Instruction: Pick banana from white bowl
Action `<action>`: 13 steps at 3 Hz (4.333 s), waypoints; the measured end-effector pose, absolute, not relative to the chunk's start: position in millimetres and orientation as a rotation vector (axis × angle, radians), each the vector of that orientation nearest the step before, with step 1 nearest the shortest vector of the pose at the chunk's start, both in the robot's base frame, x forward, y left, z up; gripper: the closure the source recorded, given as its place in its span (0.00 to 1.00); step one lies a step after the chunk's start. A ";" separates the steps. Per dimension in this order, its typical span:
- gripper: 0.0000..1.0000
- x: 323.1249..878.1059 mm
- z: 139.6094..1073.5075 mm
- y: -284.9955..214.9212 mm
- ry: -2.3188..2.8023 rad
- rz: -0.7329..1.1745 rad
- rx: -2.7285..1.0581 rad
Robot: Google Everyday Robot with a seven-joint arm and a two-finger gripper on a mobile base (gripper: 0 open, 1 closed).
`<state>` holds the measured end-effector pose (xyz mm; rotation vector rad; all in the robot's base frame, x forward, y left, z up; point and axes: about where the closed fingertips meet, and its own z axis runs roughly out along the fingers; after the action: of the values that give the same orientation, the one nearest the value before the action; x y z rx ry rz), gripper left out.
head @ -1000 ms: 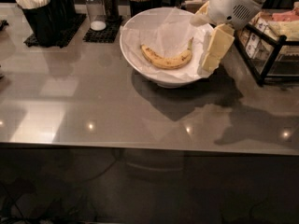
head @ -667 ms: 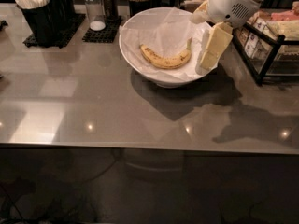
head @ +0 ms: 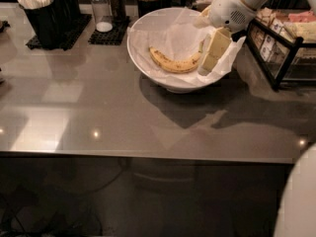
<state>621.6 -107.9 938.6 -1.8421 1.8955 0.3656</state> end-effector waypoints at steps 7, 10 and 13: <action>0.29 707.3 854.2 -43.8 1.793 0.512 -1.847; 0.69 714.6 831.9 -47.0 1.836 0.536 -1.825; 1.00 715.5 837.4 -59.9 1.883 0.438 -1.866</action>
Offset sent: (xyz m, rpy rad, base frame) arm 0.0287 0.0198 -0.0109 0.0107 0.0040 0.0479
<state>715.5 -59.9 837.4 -1.8664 1.8834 0.4381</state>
